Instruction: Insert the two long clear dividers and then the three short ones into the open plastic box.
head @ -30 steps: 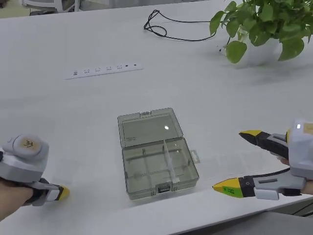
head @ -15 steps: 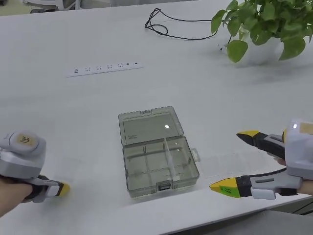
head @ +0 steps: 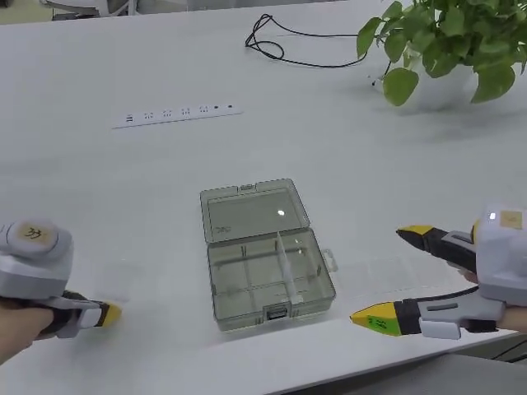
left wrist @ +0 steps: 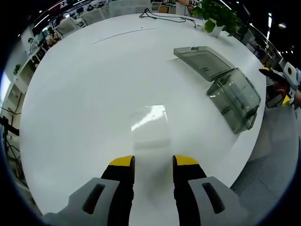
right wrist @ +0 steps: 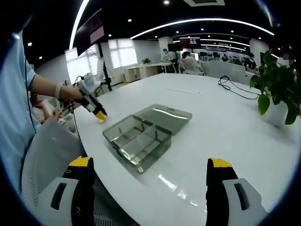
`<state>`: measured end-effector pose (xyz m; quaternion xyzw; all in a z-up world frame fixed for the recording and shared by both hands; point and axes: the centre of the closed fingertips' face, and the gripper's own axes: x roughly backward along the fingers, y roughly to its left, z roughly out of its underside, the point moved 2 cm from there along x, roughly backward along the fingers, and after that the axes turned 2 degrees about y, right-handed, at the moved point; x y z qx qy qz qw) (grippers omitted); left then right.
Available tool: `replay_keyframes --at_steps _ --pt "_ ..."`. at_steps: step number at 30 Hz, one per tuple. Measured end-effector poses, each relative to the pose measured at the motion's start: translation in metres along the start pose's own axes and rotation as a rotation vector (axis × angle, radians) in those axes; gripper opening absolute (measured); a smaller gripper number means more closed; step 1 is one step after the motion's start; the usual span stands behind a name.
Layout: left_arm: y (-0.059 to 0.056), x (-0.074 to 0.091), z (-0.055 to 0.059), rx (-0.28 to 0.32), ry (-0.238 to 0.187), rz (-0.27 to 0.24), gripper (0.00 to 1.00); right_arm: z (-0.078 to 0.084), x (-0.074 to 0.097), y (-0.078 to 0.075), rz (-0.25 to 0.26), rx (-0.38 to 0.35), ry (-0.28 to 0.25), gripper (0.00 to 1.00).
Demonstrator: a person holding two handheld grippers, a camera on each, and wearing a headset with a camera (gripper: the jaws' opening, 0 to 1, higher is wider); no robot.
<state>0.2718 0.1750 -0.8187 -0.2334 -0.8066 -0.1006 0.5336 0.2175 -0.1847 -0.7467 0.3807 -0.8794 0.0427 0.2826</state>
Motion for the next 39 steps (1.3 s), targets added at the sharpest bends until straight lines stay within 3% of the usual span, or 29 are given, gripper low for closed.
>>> replay_keyframes --at_steps 10,20,28,33,39 --pt "-0.012 0.012 -0.016 0.009 -0.07 0.031 0.3 0.0 -0.004 0.005 -0.01 -0.012 0.004 1.0" --pt "-0.034 0.029 -0.046 -0.003 -0.176 0.08 0.3 -0.005 -0.011 0.007 -0.02 -0.064 -0.009 1.0" --pt "-0.069 0.036 -0.073 -0.012 -0.273 0.144 0.3 -0.013 -0.018 0.008 -0.023 -0.117 -0.027 0.99" --pt "-0.092 0.034 -0.084 -0.026 -0.299 0.189 0.3 -0.015 -0.024 0.006 -0.015 -0.146 -0.019 0.95" --pt "-0.117 0.035 -0.098 -0.044 -0.339 0.234 0.3 -0.025 -0.029 0.006 -0.01 -0.249 -0.053 0.88"
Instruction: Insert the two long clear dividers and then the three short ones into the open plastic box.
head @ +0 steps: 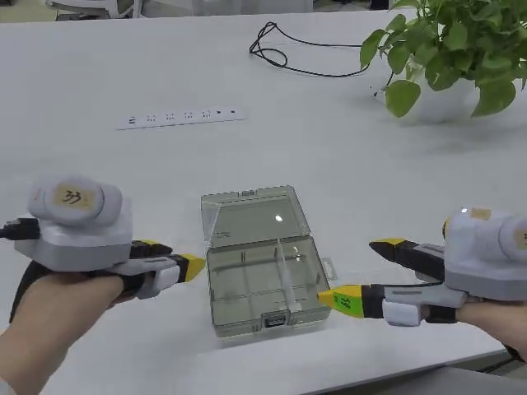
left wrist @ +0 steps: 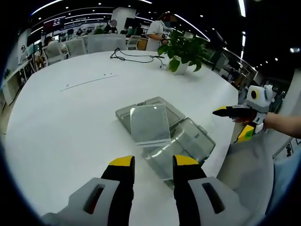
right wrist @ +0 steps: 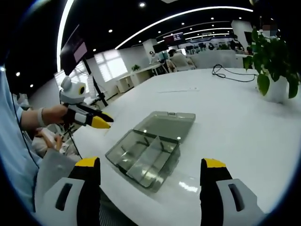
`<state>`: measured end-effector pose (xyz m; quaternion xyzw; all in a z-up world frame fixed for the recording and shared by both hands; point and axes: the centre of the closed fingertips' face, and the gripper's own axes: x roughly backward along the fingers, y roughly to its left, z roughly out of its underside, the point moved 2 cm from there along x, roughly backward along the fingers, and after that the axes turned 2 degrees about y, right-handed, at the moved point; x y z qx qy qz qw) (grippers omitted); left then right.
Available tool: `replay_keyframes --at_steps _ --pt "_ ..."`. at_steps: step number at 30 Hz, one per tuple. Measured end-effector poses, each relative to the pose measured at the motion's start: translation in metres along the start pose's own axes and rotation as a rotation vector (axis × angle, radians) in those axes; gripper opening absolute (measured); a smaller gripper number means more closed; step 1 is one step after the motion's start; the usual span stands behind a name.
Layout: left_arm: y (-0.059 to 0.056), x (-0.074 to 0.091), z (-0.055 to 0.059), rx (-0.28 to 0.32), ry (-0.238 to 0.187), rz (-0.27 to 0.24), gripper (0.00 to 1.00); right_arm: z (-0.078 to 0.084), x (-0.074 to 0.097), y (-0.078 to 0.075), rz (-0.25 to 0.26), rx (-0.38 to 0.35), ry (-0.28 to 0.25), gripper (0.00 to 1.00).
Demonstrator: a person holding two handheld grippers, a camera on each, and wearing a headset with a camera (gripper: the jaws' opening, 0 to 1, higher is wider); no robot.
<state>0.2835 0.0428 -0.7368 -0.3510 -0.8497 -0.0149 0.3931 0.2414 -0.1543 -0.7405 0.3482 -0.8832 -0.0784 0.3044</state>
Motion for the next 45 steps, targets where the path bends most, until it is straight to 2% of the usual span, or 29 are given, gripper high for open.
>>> replay_keyframes --at_steps 5,11,16,19,22,23,24,29,33,38,45 --pt "-0.021 -0.008 -0.005 -0.014 -0.011 0.043 0.3 -0.003 -0.006 -0.001 0.006 -0.099 -0.019 0.81" --pt "-0.035 -0.014 -0.009 -0.025 -0.028 0.064 0.3 -0.011 -0.011 0.005 -0.011 -0.154 -0.052 0.74" --pt "-0.05 -0.021 -0.012 -0.021 -0.052 0.08 0.3 -0.022 -0.016 0.011 -0.027 -0.23 -0.104 0.67" --pt "-0.057 -0.025 -0.013 -0.035 -0.056 0.086 0.3 -0.027 -0.02 0.014 -0.044 -0.252 -0.119 0.61" --pt "-0.064 -0.028 -0.014 -0.028 -0.064 0.099 0.3 -0.036 -0.023 0.02 -0.079 -0.282 -0.164 0.51" --pt "-0.066 -0.029 -0.014 -0.03 -0.064 0.102 0.3 -0.038 -0.025 0.023 -0.095 -0.326 -0.163 0.47" --pt "-0.068 -0.029 -0.014 -0.033 -0.065 0.102 0.3 -0.039 -0.026 0.024 -0.098 -0.337 -0.164 0.45" --pt "-0.072 -0.032 -0.013 -0.029 -0.068 0.114 0.3 -0.044 -0.033 0.028 -0.105 -0.355 -0.155 0.33" --pt "-0.075 -0.032 -0.014 -0.029 -0.073 0.118 0.3 -0.043 -0.039 0.031 -0.116 -0.398 -0.139 0.3" --pt "-0.078 -0.033 -0.012 -0.033 -0.072 0.12 0.3 -0.038 -0.046 0.035 -0.121 -0.456 -0.091 0.21" --pt "-0.082 -0.033 -0.01 -0.038 -0.07 0.128 0.3 -0.038 -0.049 0.037 -0.121 -0.471 -0.081 0.14"
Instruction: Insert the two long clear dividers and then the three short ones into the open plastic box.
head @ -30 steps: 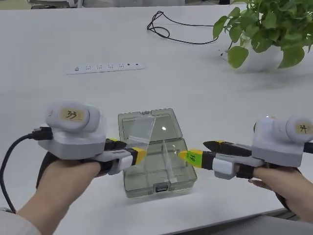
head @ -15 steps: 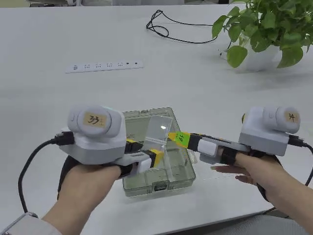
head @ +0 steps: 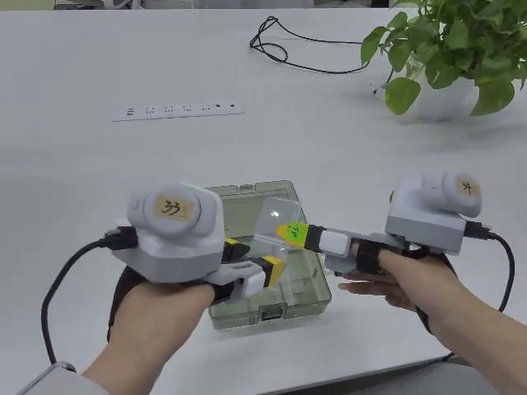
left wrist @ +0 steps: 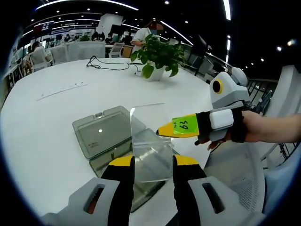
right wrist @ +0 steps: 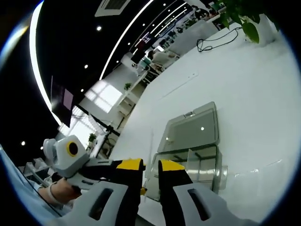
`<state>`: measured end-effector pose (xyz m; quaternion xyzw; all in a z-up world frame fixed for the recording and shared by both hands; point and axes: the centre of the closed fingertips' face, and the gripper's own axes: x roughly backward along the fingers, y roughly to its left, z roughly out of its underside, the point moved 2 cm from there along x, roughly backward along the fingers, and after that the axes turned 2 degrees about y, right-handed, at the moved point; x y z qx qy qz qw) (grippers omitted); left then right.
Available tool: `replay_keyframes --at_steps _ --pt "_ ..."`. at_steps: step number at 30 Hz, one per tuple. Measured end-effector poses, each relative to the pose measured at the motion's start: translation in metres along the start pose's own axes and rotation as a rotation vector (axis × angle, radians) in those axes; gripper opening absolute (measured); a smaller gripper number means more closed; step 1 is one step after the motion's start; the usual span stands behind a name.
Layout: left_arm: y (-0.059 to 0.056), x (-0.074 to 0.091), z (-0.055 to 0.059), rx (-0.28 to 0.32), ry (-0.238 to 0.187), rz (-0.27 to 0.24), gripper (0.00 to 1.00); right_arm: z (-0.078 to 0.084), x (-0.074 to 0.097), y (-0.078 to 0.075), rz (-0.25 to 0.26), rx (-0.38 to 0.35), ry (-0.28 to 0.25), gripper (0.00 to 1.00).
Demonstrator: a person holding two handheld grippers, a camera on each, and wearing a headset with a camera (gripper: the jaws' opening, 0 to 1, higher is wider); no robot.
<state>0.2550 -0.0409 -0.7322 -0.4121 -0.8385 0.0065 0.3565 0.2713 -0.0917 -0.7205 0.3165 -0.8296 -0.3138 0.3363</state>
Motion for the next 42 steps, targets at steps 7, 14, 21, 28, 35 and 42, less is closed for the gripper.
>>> replay_keyframes --at_steps 7,14,21,28,35,42 --pt "-0.001 0.0 -0.001 -0.008 -0.001 0.002 0.3 0.003 -0.001 0.0 0.005 0.019 0.028 0.06" --pt "-0.002 -0.001 0.001 -0.017 0.006 0.002 0.3 0.005 -0.002 0.003 0.0 0.029 0.048 0.03" --pt "-0.001 -0.001 0.003 -0.023 0.004 0.004 0.31 0.006 -0.002 0.004 0.013 0.033 0.083 0.02" --pt "-0.002 0.0 0.004 -0.023 0.002 0.007 0.33 0.007 -0.002 0.003 0.017 0.017 0.096 0.02" --pt "-0.003 0.005 0.008 -0.049 -0.007 0.002 0.49 0.009 -0.002 0.004 0.023 0.025 0.125 0.02" --pt "-0.003 0.013 0.011 -0.167 -0.025 0.038 0.73 0.009 -0.005 0.002 0.063 0.02 0.175 0.02"
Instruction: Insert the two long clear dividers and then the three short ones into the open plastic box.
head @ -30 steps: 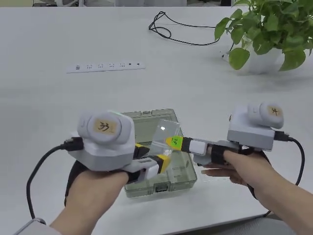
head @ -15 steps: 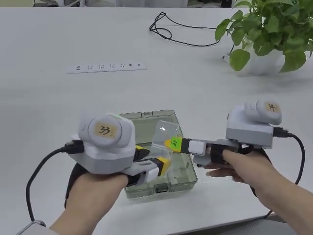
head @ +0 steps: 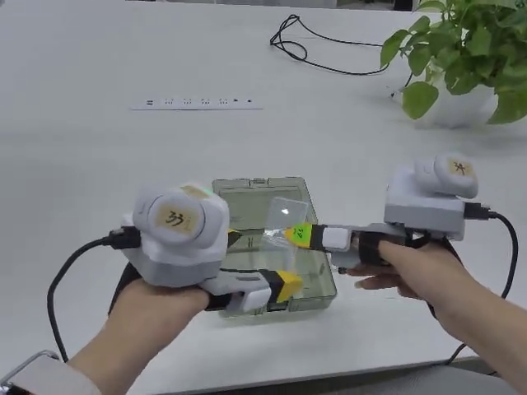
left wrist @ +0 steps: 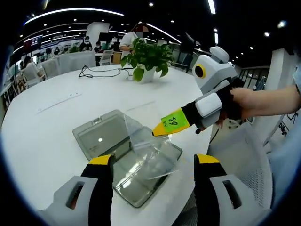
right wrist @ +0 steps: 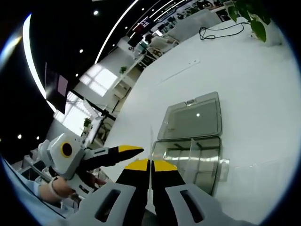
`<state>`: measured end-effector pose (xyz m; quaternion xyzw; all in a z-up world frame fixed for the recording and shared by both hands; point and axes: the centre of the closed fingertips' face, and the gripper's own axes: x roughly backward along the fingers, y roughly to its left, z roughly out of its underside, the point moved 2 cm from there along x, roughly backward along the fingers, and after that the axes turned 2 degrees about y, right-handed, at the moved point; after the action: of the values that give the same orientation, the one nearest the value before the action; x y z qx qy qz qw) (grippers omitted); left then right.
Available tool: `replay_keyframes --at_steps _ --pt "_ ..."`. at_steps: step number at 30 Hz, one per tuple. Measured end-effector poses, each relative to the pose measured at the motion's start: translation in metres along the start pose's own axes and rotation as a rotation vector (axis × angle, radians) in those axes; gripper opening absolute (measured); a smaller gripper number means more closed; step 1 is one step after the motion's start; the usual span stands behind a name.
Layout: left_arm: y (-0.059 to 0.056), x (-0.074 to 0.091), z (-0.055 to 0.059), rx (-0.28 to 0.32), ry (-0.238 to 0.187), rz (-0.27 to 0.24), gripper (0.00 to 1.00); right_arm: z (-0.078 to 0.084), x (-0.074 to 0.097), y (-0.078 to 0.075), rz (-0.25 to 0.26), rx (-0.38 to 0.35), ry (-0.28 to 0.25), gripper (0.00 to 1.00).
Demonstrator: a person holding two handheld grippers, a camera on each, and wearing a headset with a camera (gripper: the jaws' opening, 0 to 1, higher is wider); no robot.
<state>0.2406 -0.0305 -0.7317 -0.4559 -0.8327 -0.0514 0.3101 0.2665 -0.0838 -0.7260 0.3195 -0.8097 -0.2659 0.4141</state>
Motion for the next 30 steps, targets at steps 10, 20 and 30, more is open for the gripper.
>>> replay_keyframes --at_steps 10,20,30 --pt "0.01 0.017 0.031 -0.179 0.051 0.085 1.0 -0.002 -0.002 0.015 0.114 -0.044 0.142 0.02" --pt "0.032 0.031 0.047 -0.151 0.066 0.073 1.0 -0.008 -0.029 0.0 0.215 -0.078 0.414 0.02" --pt "0.041 0.039 0.052 -0.123 0.061 0.047 0.96 0.0 -0.037 -0.003 0.31 -0.099 0.589 0.02"
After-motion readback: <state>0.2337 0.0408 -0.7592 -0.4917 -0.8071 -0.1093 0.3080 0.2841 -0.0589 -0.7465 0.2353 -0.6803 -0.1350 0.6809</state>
